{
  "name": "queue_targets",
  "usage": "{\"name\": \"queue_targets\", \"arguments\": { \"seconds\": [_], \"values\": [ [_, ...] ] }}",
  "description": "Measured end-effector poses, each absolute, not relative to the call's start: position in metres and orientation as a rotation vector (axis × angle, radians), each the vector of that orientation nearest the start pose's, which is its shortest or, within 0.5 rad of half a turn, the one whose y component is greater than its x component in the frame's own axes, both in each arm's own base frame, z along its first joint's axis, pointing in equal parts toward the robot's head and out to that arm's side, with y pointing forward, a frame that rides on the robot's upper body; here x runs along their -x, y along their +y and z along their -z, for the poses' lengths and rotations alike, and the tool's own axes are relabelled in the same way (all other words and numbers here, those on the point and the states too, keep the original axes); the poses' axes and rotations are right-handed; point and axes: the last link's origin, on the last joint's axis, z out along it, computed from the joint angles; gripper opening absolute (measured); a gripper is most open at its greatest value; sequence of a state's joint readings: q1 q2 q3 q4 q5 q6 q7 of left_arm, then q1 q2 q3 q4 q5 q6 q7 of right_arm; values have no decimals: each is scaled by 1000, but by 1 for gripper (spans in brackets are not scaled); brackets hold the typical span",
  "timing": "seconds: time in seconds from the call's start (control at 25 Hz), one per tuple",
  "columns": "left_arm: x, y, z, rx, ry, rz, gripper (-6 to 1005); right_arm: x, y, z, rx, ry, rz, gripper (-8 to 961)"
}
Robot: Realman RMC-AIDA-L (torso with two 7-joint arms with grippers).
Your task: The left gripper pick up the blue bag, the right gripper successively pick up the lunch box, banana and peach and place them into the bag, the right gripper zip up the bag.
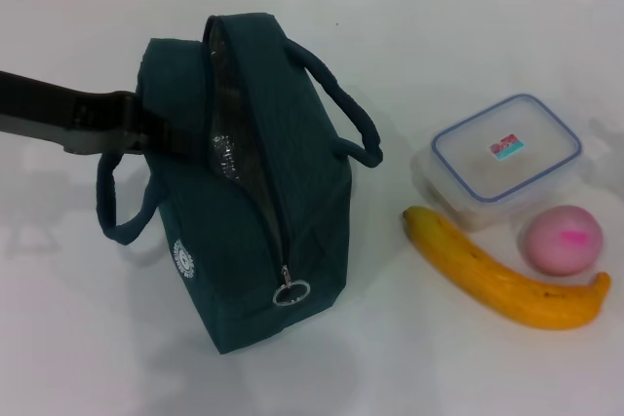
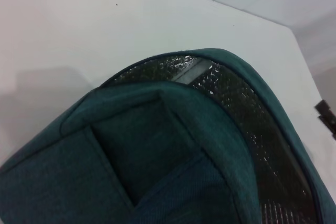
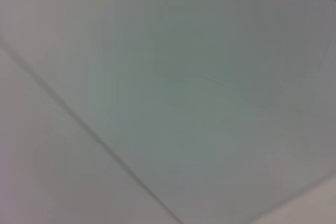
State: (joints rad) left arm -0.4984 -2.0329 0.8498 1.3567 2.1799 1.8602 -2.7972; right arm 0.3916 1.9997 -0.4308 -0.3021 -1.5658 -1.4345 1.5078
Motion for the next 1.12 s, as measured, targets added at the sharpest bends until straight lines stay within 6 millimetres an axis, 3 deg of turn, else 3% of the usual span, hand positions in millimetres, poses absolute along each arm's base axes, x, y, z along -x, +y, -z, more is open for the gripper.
{"name": "queue_targets", "arguments": {
  "seconds": [0.2,0.52,1.12],
  "values": [
    [204,326,-86,2412,-1773,269,36,-342,322,-25,1768,1406,-1240,869],
    [205,327,-87,2416,-1770,261,35,-335,339,-3,1770,1502,-1163,869],
    [205,329,-87,2428,-1751,259,36,-328,338,13,1786,1598,-1162,869]
  ]
}}
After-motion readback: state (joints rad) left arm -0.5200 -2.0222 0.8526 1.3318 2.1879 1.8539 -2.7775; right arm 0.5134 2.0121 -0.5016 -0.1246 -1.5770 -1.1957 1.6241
